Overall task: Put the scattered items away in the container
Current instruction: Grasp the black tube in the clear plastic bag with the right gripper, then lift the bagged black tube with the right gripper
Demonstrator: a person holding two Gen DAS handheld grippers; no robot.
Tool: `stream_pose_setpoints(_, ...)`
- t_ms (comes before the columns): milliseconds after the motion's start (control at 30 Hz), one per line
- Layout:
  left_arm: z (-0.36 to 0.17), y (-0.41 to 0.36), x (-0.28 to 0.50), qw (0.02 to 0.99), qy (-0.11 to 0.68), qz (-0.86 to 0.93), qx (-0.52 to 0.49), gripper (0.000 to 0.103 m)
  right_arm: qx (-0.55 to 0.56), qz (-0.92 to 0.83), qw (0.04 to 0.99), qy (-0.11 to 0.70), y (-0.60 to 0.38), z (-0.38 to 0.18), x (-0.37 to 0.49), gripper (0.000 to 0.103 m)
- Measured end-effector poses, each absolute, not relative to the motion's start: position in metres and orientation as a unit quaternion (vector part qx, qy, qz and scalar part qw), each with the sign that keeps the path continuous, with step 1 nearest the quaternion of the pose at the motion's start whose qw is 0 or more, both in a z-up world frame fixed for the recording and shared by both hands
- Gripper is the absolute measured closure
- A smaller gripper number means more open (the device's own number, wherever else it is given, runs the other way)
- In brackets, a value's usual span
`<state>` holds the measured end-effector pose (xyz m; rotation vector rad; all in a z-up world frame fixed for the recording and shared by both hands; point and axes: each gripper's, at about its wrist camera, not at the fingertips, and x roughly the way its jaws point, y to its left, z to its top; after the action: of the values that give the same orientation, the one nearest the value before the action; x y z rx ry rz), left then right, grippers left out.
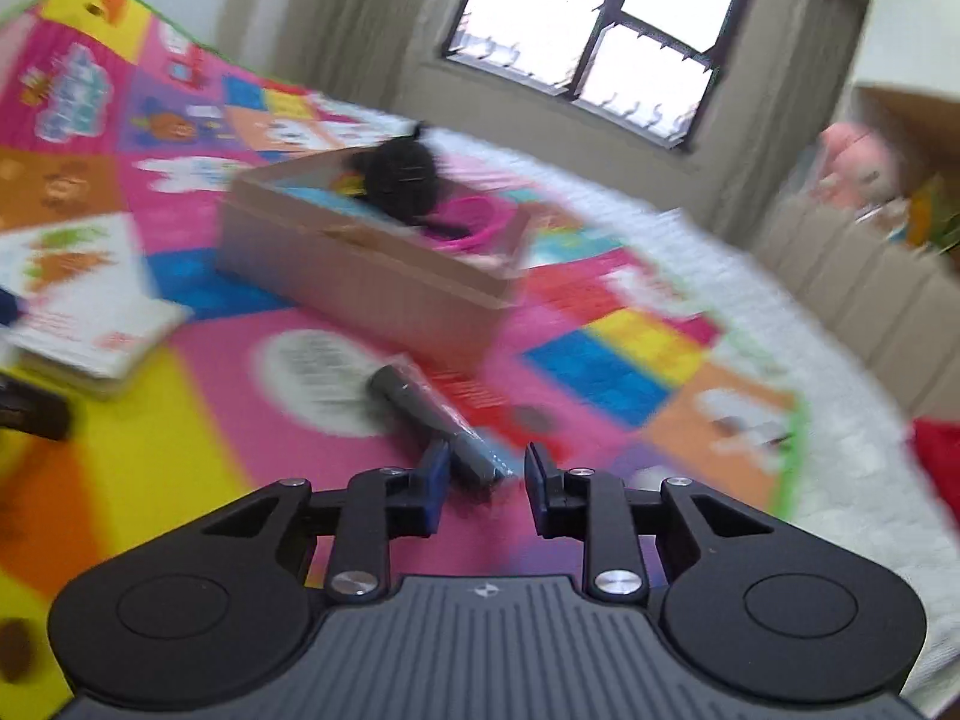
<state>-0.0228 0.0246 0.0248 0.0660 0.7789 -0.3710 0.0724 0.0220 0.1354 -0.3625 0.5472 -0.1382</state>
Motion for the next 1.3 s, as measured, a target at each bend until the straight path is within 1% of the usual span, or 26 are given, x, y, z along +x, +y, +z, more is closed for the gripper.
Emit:
stream_pose_setpoints(67,0.024,0.020,-0.023,0.907,0.377,-0.182,0.038,0.000,-0.204,-0.107,0.941,0.247,0.014,0.133,0.078,0.056)
stream_pose_setpoints(133,0.023,0.018,-0.025,0.907,0.378,-0.181,0.040,0.000,-0.209,-0.149,0.937,0.237,0.006,0.132,0.086,0.053)
stream_pose_setpoints(200,0.023,0.019,-0.025,0.907,0.378,-0.182,0.037,0.000,-0.173,-0.168,0.940,0.242,-0.001,0.137,0.091,0.047)
stream_pose_setpoints(267,0.023,0.019,-0.025,0.906,0.379,-0.183,0.036,0.000,-0.101,-0.151,0.952,0.248,-0.006,0.145,0.088,0.020)
stream_pose_setpoints(300,0.023,0.019,-0.025,0.906,0.379,-0.183,0.037,0.000,-0.072,-0.136,0.957,0.245,-0.006,0.147,0.086,0.016)
stream_pose_setpoints(367,0.023,0.019,-0.025,0.906,0.379,-0.183,0.039,0.000,-0.061,-0.112,0.964,0.234,0.002,0.148,0.082,0.015)
stream_pose_setpoints(433,0.023,0.019,-0.025,0.906,0.379,-0.184,0.040,0.000,-0.097,-0.092,0.965,0.227,0.017,0.144,0.085,0.015)
stream_pose_setpoints(500,0.023,0.020,-0.026,0.906,0.379,-0.184,0.036,0.000,-0.139,-0.067,0.962,0.227,0.029,0.140,0.094,0.028)
stream_pose_setpoints(533,0.023,0.021,-0.026,0.906,0.379,-0.183,0.035,0.000,-0.157,-0.053,0.958,0.233,0.034,0.138,0.101,0.041)
stream_pose_setpoints(567,0.023,0.020,-0.027,0.906,0.379,-0.183,0.034,0.000,-0.169,-0.044,0.954,0.242,0.036,0.136,0.108,0.046)
stream_pose_setpoints(667,0.023,0.021,-0.028,0.907,0.379,-0.183,0.034,0.000,-0.188,-0.025,0.942,0.275,0.035,0.128,0.132,0.047)
stream_pose_setpoints(700,0.023,0.021,-0.028,0.907,0.379,-0.183,0.034,0.000,-0.188,-0.018,0.939,0.288,0.033,0.126,0.139,0.049)
stream_pose_setpoints(767,0.023,0.022,-0.028,0.907,0.378,-0.185,0.033,0.000,-0.182,-0.004,0.936,0.302,0.029,0.126,0.146,0.064)
stream_pose_setpoints(800,0.023,0.023,-0.028,0.906,0.378,-0.186,0.032,0.000,-0.183,-0.001,0.936,0.300,0.030,0.127,0.145,0.067)
stream_pose_setpoints(833,0.023,0.023,-0.028,0.906,0.378,-0.186,0.032,0.000,-0.186,0.006,0.937,0.295,0.032,0.130,0.142,0.071)
stream_pose_setpoints(867,0.022,0.023,-0.028,0.906,0.378,-0.187,0.031,0.000,-0.189,0.016,0.938,0.290,0.034,0.131,0.136,0.072)
stream_pose_setpoints(967,0.022,0.024,-0.029,0.907,0.376,-0.189,0.032,0.000,-0.205,0.060,0.934,0.288,0.048,0.133,0.111,0.072)
stream_pose_setpoints(1100,0.021,0.025,-0.030,0.907,0.374,-0.191,0.033,0.000,-0.261,0.113,0.921,0.266,0.068,0.132,0.064,0.073)
stream_pose_setpoints(1133,0.021,0.024,-0.030,0.907,0.374,-0.190,0.033,0.000,-0.272,0.118,0.920,0.258,0.070,0.131,0.054,0.071)
stream_pose_setpoints(1200,0.021,0.023,-0.030,0.907,0.374,-0.189,0.034,0.000,-0.300,0.102,0.918,0.238,0.072,0.127,0.040,0.053)
stream_pose_setpoints(1233,0.021,0.023,-0.031,0.907,0.373,-0.189,0.035,0.000,-0.313,0.085,0.918,0.229,0.071,0.124,0.034,0.033)
stream_pose_setpoints(1267,0.021,0.023,-0.031,0.908,0.373,-0.190,0.036,0.000,-0.316,0.073,0.919,0.222,0.069,0.123,0.031,0.026)
stream_pose_setpoints(1300,0.020,0.023,-0.031,0.908,0.373,-0.190,0.037,0.000,-0.309,0.066,0.922,0.224,0.065,0.124,0.029,0.026)
